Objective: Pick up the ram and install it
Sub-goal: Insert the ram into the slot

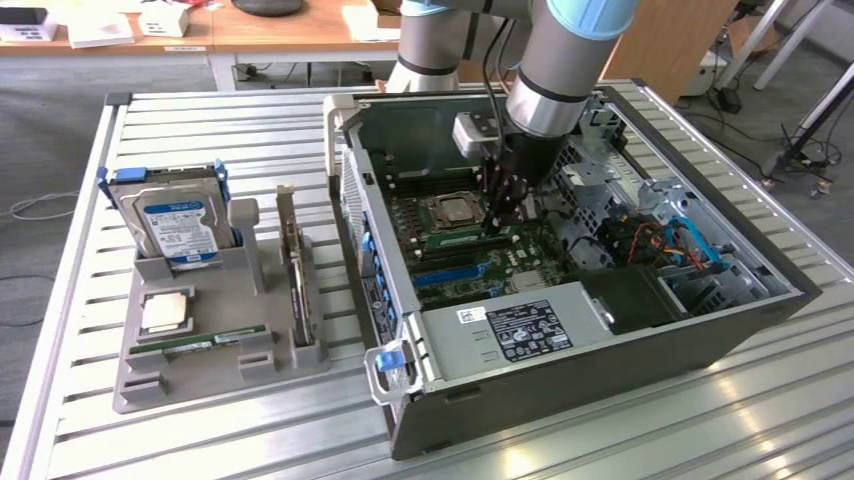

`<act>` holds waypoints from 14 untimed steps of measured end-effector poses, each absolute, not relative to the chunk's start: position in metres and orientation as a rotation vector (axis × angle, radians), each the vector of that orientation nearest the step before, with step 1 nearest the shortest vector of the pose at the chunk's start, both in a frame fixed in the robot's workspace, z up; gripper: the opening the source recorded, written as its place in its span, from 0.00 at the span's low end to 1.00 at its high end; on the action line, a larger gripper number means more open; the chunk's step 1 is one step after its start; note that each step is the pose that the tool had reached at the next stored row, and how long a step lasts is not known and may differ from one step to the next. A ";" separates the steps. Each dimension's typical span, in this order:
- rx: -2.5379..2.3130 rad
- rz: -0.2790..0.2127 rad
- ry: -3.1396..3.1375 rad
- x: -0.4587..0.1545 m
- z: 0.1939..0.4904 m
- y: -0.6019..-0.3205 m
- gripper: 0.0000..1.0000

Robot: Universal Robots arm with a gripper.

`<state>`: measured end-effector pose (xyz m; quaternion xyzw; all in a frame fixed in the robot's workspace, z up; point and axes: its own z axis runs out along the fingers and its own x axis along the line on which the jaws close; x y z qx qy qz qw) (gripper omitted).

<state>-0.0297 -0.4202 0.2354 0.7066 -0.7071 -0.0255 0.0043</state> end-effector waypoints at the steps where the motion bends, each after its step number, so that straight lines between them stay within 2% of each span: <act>1: 2.214 -0.080 -2.216 -0.030 0.235 -0.420 0.12; 14: 2.209 -0.080 -2.220 -0.030 0.234 -0.420 0.12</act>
